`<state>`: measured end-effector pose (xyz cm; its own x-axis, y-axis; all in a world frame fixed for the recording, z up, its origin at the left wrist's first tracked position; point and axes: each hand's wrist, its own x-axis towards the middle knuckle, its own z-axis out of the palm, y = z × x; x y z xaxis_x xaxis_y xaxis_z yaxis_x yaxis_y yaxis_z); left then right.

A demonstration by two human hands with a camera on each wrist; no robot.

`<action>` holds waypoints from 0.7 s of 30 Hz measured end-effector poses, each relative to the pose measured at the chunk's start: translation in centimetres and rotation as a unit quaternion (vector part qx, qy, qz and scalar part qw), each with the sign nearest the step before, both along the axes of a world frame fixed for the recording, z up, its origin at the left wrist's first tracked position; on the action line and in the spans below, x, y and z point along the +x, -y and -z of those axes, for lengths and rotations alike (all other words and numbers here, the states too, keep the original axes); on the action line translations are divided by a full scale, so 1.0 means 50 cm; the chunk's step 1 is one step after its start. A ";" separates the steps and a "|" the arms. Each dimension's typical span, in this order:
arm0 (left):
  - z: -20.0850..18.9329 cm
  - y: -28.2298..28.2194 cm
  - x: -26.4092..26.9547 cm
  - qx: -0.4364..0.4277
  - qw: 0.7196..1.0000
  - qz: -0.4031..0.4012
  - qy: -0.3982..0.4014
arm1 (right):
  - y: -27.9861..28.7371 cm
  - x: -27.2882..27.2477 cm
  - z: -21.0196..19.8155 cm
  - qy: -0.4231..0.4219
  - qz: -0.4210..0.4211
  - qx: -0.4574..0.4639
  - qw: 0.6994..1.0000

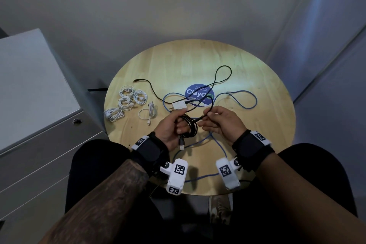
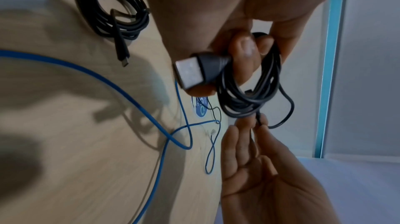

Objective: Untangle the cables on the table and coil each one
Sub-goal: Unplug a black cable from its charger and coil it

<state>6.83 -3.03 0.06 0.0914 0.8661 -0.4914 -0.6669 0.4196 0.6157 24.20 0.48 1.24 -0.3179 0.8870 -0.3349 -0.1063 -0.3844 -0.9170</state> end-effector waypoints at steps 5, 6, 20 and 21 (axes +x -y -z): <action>-0.013 0.009 0.012 0.000 0.999 0.029 0.041 | 0.003 -0.007 0.021 0.004 -0.019 -0.027 0.999; -0.015 0.011 0.014 0.002 0.998 0.034 0.043 | 0.006 -0.012 0.025 0.015 -0.024 -0.017 0.999; -0.005 0.006 0.003 0.002 0.999 -0.008 0.033 | 0.037 -0.035 0.018 0.076 -0.135 0.032 0.987; -0.001 0.006 0.004 -0.002 0.999 -0.010 0.033 | 0.041 -0.038 0.024 0.075 -0.151 0.051 0.984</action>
<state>7.01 -3.32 0.13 0.1069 0.8659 -0.4886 -0.7144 0.4087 0.5680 22.30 -1.59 0.01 -0.5262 0.7905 -0.3134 0.1392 -0.2835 -0.9488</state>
